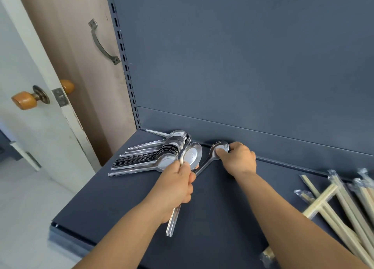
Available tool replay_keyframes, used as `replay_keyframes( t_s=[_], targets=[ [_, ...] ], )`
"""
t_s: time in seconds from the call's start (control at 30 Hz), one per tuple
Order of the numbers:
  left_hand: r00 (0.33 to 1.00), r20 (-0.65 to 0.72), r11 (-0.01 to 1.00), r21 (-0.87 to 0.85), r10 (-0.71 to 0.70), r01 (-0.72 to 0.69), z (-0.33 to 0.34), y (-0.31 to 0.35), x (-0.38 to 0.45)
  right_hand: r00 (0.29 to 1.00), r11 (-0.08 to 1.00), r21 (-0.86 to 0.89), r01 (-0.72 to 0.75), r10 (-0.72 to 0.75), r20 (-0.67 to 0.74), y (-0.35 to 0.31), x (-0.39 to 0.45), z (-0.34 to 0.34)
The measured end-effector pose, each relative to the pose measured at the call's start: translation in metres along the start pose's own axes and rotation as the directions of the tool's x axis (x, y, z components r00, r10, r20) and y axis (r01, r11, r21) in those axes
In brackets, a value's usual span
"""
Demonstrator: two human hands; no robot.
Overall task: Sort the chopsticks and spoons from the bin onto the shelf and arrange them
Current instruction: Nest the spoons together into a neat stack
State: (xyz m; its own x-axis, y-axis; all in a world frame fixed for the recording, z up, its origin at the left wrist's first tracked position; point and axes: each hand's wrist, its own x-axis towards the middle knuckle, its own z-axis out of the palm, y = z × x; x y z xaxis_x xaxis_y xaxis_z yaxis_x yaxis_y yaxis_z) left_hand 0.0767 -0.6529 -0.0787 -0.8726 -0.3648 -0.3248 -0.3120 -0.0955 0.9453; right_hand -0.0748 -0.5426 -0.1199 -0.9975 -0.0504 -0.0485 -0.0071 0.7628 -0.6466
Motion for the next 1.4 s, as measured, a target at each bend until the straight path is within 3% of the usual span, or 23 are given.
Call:
replay_keyframes(
  t_s=[0.27, 0.4, 0.53, 0.67, 0.8, 0.9, 1.0, 1.13, 1.27, 1.4],
  targets=[
    [0.999, -0.001, 0.999, -0.008, 0.050, -0.050, -0.011, 0.012, 0.006, 0.988, 0.956, 0.271, 0.116, -0.138, 0.065, -0.012, -0.023, -0.031],
    [0.998, -0.036, 0.999, -0.015, 0.042, -0.043, -0.008, 0.016, 0.013, 0.974, 0.873, 0.479, 0.089, -0.178, 0.143, -0.021, -0.048, -0.046],
    [0.999, 0.032, 0.999, -0.031, -0.018, 0.019, 0.003, 0.017, 0.008, 0.953, 0.784, 0.619, 0.048, -0.222, 0.207, -0.030, -0.069, -0.044],
    [0.992, 0.126, 0.999, -0.046, -0.020, 0.026, 0.001, 0.020, -0.004, 0.959, 0.769, 0.638, 0.045, -0.213, 0.189, -0.030, -0.075, -0.038],
    [0.983, 0.175, 0.986, 0.147, 0.053, -0.080, -0.004, 0.014, -0.014, 0.953, 0.780, 0.618, 0.097, -0.252, 0.169, -0.031, -0.078, -0.031],
    [0.989, 0.135, 0.949, 0.302, 0.056, -0.095, -0.015, 0.004, -0.015, 0.919, 0.803, 0.557, 0.213, -0.358, 0.165, -0.032, -0.081, -0.023],
    [0.988, 0.066, 0.832, 0.534, 0.138, -0.152, -0.034, -0.003, -0.019, 0.881, 0.835, 0.458, 0.304, -0.430, 0.200, -0.037, -0.085, -0.014],
    [0.927, -0.005, 0.480, 0.857, 0.376, -0.190, -0.063, -0.004, -0.018, 0.887, 0.866, 0.376, 0.329, -0.420, 0.193, -0.050, -0.094, 0.004],
    [0.890, -0.025, 0.403, 0.897, 0.455, -0.180, -0.084, -0.002, -0.001, 0.918, 0.914, 0.250, 0.319, -0.364, 0.160, -0.064, -0.097, 0.021],
    [0.853, 0.110, 0.270, 0.921, 0.510, -0.280, -0.096, -0.002, 0.023, 0.965, 0.967, 0.156, 0.200, -0.222, 0.142, -0.070, -0.092, 0.036]
  ],
)
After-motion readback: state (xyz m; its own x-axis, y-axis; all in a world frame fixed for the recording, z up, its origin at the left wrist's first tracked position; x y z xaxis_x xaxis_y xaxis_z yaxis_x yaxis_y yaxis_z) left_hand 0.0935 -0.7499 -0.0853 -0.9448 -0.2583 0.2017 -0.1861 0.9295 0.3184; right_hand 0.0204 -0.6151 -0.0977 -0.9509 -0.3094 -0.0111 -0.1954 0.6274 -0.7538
